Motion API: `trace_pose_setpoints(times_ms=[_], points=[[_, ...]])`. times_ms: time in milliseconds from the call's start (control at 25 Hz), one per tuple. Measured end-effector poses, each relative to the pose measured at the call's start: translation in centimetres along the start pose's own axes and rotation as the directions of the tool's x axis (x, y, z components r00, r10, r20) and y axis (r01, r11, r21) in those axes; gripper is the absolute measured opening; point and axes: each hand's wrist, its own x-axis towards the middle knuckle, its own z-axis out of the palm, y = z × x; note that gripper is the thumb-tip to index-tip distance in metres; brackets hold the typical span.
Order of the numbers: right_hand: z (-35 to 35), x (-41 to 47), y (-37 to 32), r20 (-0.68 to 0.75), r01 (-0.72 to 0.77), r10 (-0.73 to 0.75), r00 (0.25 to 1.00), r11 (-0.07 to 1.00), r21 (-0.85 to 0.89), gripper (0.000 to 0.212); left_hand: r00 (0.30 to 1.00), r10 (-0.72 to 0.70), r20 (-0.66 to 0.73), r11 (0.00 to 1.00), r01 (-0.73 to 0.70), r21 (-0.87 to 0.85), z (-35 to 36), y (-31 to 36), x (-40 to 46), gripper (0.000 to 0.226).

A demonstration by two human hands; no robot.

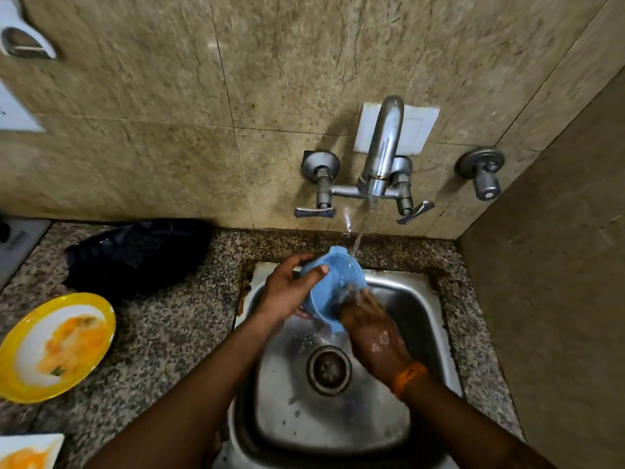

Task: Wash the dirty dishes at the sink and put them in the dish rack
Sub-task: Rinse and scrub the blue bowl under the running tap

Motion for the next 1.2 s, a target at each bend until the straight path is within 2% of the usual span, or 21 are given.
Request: trace_pose_setpoints(times_ms=[40,120,200,240,280,320,360,440,520,560,640,680,720,800,840,960,1040,1080,1120,1160,1200], points=[[-0.1,0.6,0.8,-0.037,0.035,-0.038,0.999,0.997,-0.07,0.037,1.0,-0.009,-0.018,0.999,0.009,-0.038,-0.2,0.4,0.1,0.036],[0.0,2.1,-0.2,-0.139,-0.044,0.039,0.99,0.999,-0.031,0.039,0.997,0.059,-0.04,0.992,-0.063,-0.111,0.5,0.7,-0.1,0.049],[0.6,3.6,-3.1,-0.22,-0.184,0.23,0.948,0.96,0.212,0.036,0.983,0.178,-0.039,0.972,-0.182,-0.15,2.1,0.5,-1.0,0.066],[0.6,3.9,-4.4,-0.229,-0.205,0.302,0.926,0.907,0.367,0.032,0.974,0.22,-0.057,0.963,-0.226,-0.149,2.7,0.4,-1.3,0.069],[0.8,3.5,-4.9,-0.229,-0.165,0.297,0.927,0.872,0.461,0.028,0.965,0.25,-0.079,0.956,-0.259,-0.14,2.7,0.5,-1.3,0.067],[1.0,3.1,-4.3,-0.226,-0.103,0.219,0.949,0.894,0.435,0.028,0.961,0.261,-0.095,0.952,-0.273,-0.138,2.4,0.9,-1.2,0.063],[1.0,2.7,-2.6,-0.206,-0.038,0.102,0.973,0.955,0.294,0.033,0.968,0.234,-0.088,0.96,-0.244,-0.14,1.7,1.2,-0.8,0.056],[0.8,2.4,2.1,-0.09,0.141,-0.153,0.984,0.982,-0.126,0.05,0.991,0.133,0.003,0.977,-0.131,-0.166,0.6,1.6,-0.1,0.045],[0.6,2.9,3.9,-0.025,0.112,-0.122,0.992,0.963,-0.246,0.055,0.996,0.09,0.011,0.988,-0.088,-0.128,0.9,1.5,0.2,0.047],[0.7,3.0,2.6,-0.019,0.013,-0.016,1.0,0.986,-0.169,0.052,0.996,0.087,-0.013,0.99,-0.088,-0.107,1.4,1.6,0.2,0.05],[1.4,2.9,-1.8,-0.002,-0.218,0.223,0.975,0.956,0.198,0.04,0.995,0.079,-0.066,0.994,-0.083,-0.065,2.1,1.5,0.3,0.051],[1.5,2.3,-3.0,0.002,-0.226,0.24,0.971,0.911,0.344,0.038,0.995,0.077,-0.07,0.996,-0.08,-0.035,1.9,1.5,0.3,0.047],[0.9,1.8,-3.0,0.011,-0.166,0.175,0.984,0.911,0.378,0.039,0.997,0.063,-0.045,0.998,-0.063,-0.01,1.3,1.7,0.4,0.043],[0.5,1.5,0.4,0.026,0.1,-0.104,0.994,0.986,0.134,0.041,0.999,-0.016,0.046,0.999,0.014,0.029,-0.1,1.9,0.5,0.042],[0.3,1.7,2.4,0.055,0.156,-0.157,0.986,0.988,0.022,0.043,0.997,-0.046,0.068,0.999,0.044,0.028,-0.6,1.9,0.7,0.045],[0.4,2.8,1.4,-0.017,0.025,-0.025,1.0,0.999,0.042,0.042,0.999,0.037,0.003,0.998,-0.037,-0.056,0.4,1.2,-0.1,0.06],[1.4,2.9,-2.9,-0.069,-0.161,0.189,0.98,0.941,0.297,0.028,0.985,0.17,-0.037,0.985,-0.171,-0.028,2.1,-0.2,-0.8,0.064],[1.5,2.6,-4.6,-0.088,-0.178,0.232,0.969,0.898,0.401,0.026,0.973,0.224,-0.057,0.974,-0.225,0.0,2.4,-0.4,-1.3,0.057],[1.4,2.2,-5.0,-0.102,-0.143,0.208,0.973,0.885,0.443,0.026,0.968,0.237,-0.087,0.971,-0.236,0.019,2.3,-0.4,-1.3,0.05],[1.3,1.8,-4.1,-0.111,-0.066,0.114,0.987,0.928,0.367,0.028,0.97,0.217,-0.109,0.976,-0.217,0.012,1.8,-0.2,-0.9,0.046],[1.4,1.2,-2.5,-0.117,0.043,-0.019,0.993,0.979,0.201,0.03,0.978,0.18,-0.11,0.984,-0.18,0.007,1.0,0.0,-0.4,0.048]])
